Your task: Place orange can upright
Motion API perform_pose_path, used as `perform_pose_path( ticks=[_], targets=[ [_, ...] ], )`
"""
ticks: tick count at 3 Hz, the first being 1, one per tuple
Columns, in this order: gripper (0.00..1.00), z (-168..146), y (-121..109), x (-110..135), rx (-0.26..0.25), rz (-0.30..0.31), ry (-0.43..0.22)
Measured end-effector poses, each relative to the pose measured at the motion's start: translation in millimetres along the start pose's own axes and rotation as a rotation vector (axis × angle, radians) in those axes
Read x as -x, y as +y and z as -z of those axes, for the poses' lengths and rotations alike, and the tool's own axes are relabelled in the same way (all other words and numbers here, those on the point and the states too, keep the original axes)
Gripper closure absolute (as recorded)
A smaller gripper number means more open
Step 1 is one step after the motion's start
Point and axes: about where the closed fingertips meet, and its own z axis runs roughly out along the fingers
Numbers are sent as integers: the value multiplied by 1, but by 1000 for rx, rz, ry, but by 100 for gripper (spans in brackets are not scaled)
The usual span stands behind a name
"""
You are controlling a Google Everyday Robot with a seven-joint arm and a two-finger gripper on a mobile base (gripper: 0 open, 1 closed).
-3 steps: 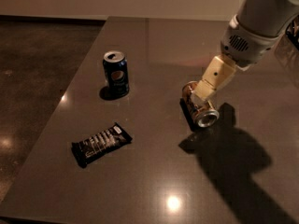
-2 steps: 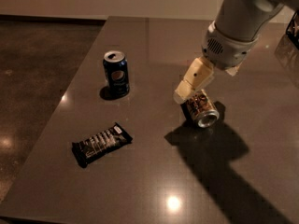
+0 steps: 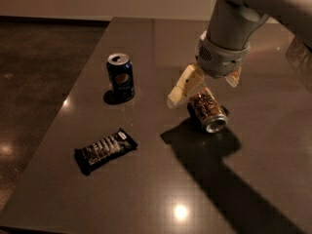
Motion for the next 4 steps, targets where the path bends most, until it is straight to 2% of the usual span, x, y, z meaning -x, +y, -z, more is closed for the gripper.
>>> perform_pose_path(
  ticks=[2, 4],
  targets=[
    [0, -18, 3, 5, 0, -57, 33],
    [0, -31, -1, 5, -38, -112, 74]
  ],
)
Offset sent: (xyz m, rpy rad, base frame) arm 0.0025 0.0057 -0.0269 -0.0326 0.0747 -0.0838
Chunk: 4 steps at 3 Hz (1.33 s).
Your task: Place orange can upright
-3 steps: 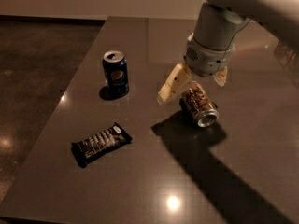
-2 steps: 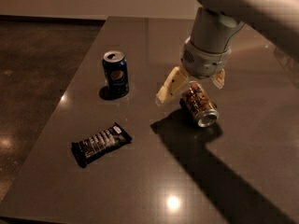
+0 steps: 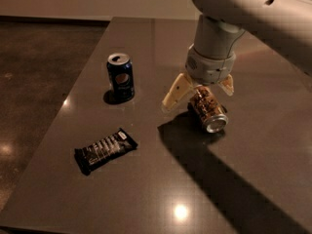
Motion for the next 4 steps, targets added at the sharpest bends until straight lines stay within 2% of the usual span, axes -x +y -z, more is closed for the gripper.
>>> perform_pose_path(
  ticks=[1, 2, 3, 4],
  targets=[
    [12, -6, -6, 0, -16, -27, 18],
    [35, -7, -11, 1, -29, -44, 24],
    [59, 2, -13, 2, -17, -32, -5],
    [81, 26, -10, 4, 26, 30, -94]
  ],
)
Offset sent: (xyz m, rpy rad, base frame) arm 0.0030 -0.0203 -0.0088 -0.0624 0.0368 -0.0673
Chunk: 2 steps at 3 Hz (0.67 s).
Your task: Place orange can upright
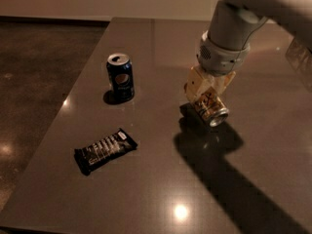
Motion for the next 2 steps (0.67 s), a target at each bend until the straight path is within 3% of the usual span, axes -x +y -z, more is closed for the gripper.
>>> perform_pose_path(
  ticks=[1, 2],
  targets=[
    [100, 23, 4, 2, 54, 97, -117],
    [100, 35, 8, 3, 118, 178, -243]
  ],
)
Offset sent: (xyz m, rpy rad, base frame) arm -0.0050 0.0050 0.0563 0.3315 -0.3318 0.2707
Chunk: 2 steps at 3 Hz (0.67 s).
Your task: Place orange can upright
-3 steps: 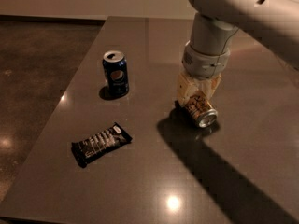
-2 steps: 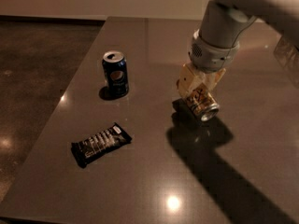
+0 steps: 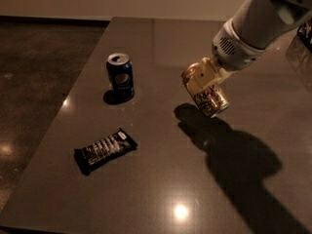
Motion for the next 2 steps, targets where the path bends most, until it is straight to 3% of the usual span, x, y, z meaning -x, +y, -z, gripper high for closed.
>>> perform_pose_path(
  ticks=[2],
  targets=[
    [100, 7, 10, 6, 103, 103, -327]
  ],
)
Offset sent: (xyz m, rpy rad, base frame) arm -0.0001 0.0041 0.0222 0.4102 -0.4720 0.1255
